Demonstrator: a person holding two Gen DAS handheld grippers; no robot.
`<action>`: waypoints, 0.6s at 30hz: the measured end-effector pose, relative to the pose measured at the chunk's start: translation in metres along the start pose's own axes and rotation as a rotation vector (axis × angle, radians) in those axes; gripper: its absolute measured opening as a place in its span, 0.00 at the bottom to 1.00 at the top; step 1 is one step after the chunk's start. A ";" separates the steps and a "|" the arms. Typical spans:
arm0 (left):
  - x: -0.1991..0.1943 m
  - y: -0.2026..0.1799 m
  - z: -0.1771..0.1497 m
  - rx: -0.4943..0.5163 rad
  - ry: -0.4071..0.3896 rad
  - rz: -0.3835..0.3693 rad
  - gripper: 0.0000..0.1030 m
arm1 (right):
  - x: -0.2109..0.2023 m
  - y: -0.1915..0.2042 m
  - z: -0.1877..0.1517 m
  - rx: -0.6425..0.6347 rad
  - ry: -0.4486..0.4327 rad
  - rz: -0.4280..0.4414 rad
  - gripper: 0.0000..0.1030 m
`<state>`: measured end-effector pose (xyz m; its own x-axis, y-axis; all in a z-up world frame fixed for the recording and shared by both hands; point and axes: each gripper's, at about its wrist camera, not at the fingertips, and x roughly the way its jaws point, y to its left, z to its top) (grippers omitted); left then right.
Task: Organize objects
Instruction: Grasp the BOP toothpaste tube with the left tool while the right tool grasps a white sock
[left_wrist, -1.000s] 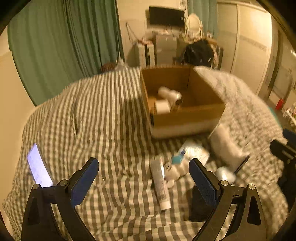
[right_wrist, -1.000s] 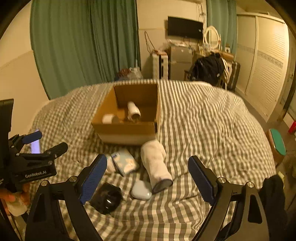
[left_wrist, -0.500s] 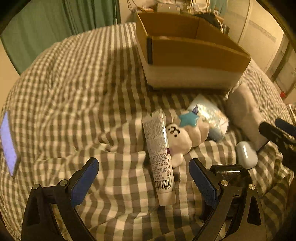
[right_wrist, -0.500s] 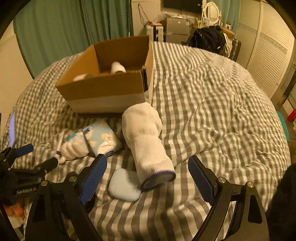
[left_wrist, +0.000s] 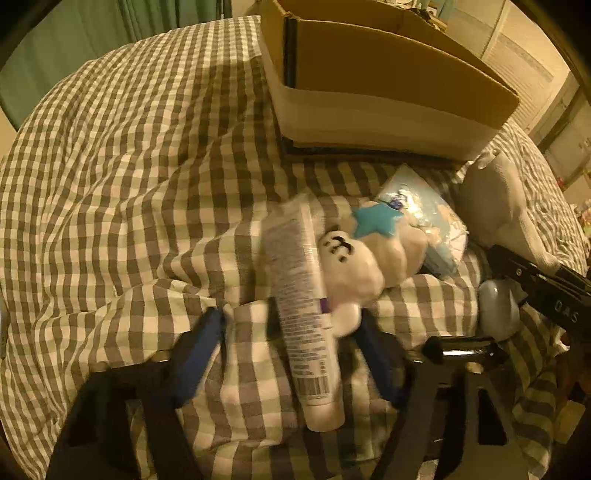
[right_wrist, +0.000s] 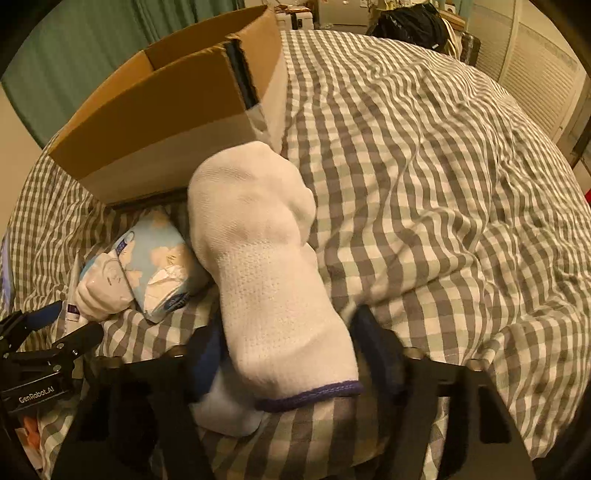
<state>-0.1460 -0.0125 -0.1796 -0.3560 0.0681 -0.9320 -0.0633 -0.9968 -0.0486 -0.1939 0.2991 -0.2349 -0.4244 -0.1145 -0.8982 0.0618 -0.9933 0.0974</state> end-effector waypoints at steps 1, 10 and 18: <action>-0.001 -0.002 0.000 0.005 -0.002 -0.003 0.55 | -0.001 -0.002 0.000 0.008 -0.003 0.008 0.52; -0.021 -0.008 -0.006 0.028 -0.034 -0.015 0.22 | -0.019 -0.004 -0.006 0.014 -0.062 0.009 0.33; -0.057 -0.014 -0.021 0.035 -0.080 -0.013 0.18 | -0.058 0.008 -0.014 -0.006 -0.159 -0.034 0.21</action>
<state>-0.1050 -0.0037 -0.1333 -0.4281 0.0860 -0.8996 -0.1004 -0.9938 -0.0472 -0.1558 0.2985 -0.1878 -0.5640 -0.0821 -0.8217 0.0504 -0.9966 0.0649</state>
